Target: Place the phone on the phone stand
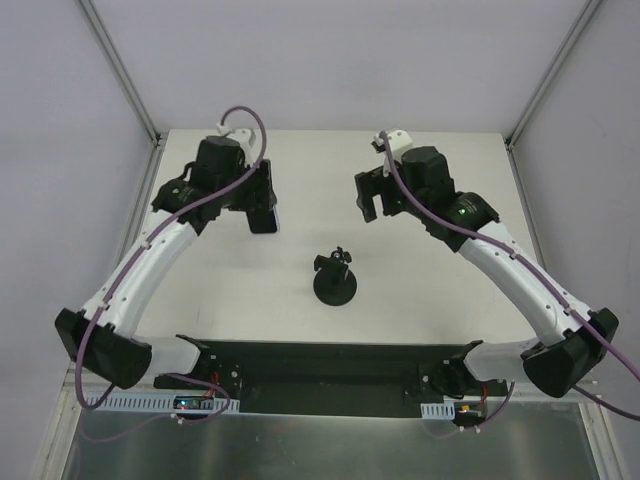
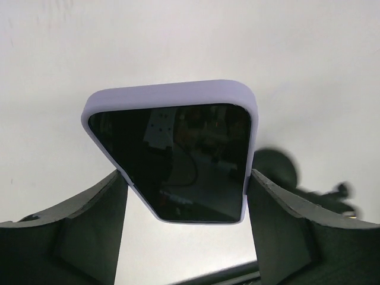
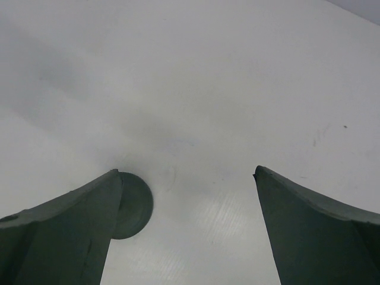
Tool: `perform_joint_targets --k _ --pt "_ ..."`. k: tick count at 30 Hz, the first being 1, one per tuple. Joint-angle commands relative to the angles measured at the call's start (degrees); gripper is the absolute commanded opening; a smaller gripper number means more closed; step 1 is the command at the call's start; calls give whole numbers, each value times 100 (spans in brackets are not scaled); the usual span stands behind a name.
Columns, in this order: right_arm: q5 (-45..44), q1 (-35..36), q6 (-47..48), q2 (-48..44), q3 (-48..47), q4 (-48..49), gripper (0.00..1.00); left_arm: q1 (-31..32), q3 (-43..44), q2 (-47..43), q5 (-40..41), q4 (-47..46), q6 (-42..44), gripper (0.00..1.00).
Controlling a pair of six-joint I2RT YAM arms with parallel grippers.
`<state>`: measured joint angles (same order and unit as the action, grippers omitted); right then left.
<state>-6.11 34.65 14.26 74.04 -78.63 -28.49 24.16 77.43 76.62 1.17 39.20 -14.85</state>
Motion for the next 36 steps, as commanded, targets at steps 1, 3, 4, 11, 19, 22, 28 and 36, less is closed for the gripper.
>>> perform_joint_targets --k 1,3,4,11,19,22,28,36 --pt "416 761 191 41 -162 1158 96 -34 607 -893 -98 -1088 -536 0" --pt "828 1103 147 -12 75 1625 96 -34 371 -1174 -300 -1727 -746 0" --pt "926 1209 130 -73 189 2176 96 -43 239 -1271 -380 -1940 -799 0" --pt "954 1992 7 40 1025 4403 97 -254 -939 -1957 -714 -3146 -993 0" --pt "646 2397 -196 1024 701 4985 86 -641 -1476 -2318 -1522 -3542 -1432 0" --pt "322 2414 -248 1227 630 4985 74 -720 -1511 -2239 -1926 -3665 -1660 0" --pt "-48 2414 -345 1280 717 5125 59 -861 -1766 -2143 -2481 -4139 -2091 0" --pt "-136 2414 -389 1244 823 5257 29 -861 -1819 -1958 -2841 -4386 -2171 0"
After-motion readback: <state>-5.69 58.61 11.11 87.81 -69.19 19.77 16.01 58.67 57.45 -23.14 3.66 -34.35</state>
